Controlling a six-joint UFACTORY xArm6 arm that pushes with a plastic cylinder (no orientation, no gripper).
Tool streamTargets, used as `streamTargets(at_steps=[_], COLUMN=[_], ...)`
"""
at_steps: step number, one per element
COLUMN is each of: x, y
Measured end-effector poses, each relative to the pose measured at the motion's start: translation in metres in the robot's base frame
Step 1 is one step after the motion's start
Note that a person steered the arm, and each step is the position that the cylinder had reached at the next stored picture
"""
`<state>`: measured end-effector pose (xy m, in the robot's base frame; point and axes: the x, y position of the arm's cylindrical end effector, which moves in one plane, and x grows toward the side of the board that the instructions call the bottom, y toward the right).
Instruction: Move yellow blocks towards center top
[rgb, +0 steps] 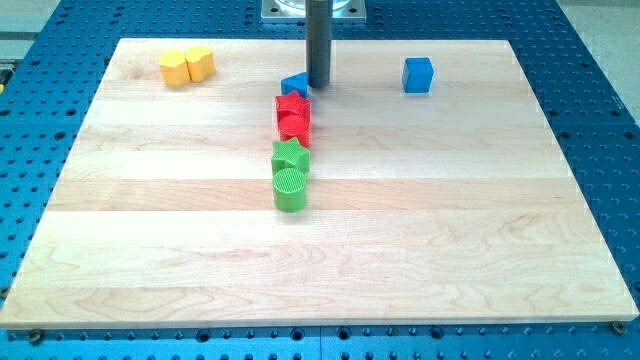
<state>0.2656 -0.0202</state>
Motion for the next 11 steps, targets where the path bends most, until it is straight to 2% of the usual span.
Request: streamTargets(at_steps=[1, 2, 3, 4, 5, 6, 7, 8, 9, 10, 11], x=[0.012, 0.091, 0.129, 0.079, 0.043, 0.040, 0.038, 0.038, 0.025, -0.009, -0.013], y=[-0.097, -0.161, -0.219, -0.236, -0.210, -0.152, -0.158, -0.208, -0.220, -0.167, -0.090])
